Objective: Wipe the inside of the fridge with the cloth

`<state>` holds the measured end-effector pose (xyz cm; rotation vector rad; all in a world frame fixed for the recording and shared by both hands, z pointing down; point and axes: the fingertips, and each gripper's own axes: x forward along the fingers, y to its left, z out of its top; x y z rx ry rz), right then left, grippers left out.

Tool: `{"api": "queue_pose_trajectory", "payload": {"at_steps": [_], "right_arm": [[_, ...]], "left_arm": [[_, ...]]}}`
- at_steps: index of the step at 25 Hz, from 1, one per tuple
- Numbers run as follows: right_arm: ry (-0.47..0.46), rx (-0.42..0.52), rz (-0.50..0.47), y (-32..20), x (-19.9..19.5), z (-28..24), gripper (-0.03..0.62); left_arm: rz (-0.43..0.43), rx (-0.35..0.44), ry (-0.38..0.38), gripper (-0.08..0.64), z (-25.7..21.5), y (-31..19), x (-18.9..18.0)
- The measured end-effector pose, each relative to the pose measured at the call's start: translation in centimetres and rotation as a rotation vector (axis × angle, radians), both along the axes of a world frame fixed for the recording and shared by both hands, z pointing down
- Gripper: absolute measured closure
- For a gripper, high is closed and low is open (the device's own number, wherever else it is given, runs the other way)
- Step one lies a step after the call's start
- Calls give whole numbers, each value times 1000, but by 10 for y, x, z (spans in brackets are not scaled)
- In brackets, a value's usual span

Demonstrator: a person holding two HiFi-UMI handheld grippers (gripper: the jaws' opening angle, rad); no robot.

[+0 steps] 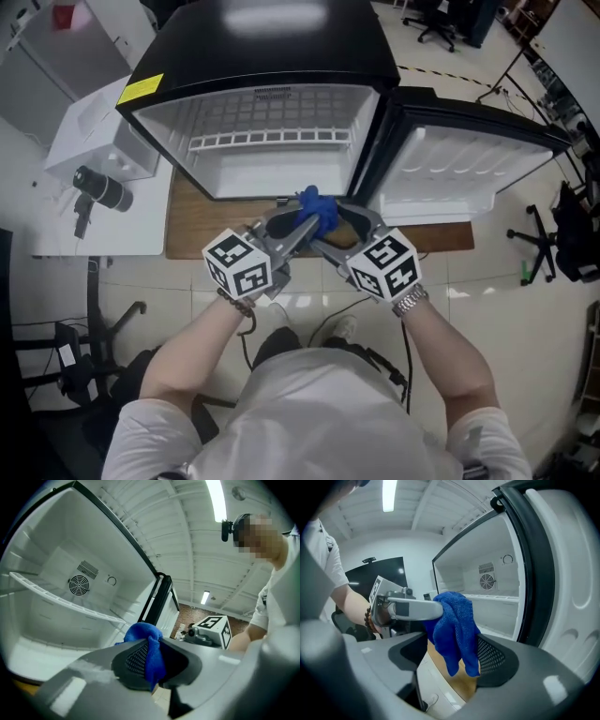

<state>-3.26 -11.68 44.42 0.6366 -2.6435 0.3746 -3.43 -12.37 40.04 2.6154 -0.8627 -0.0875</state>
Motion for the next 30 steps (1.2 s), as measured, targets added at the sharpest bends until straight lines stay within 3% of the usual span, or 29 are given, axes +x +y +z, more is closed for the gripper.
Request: {"api": "queue_pose_trajectory", "payload": {"at_steps": [4,7,10,25,30], "right_arm": [[14,17,29,-3,2,1,296],[29,68,84,-6,11,-7,457],[45,122,106,-5,21,-14,514],[37,192,158,-1,93,-45,527],[6,252,255,-15,129,-67,543]], "left_arm": [[93,7,-28,520,-4,6,10],[119,13,-53,520,-8,7,15],[120,28,-70,517,-12,6,24],[2,59,-60,505,-27,3,76],[-73,39,-45,389,-23,-3,81]]}}
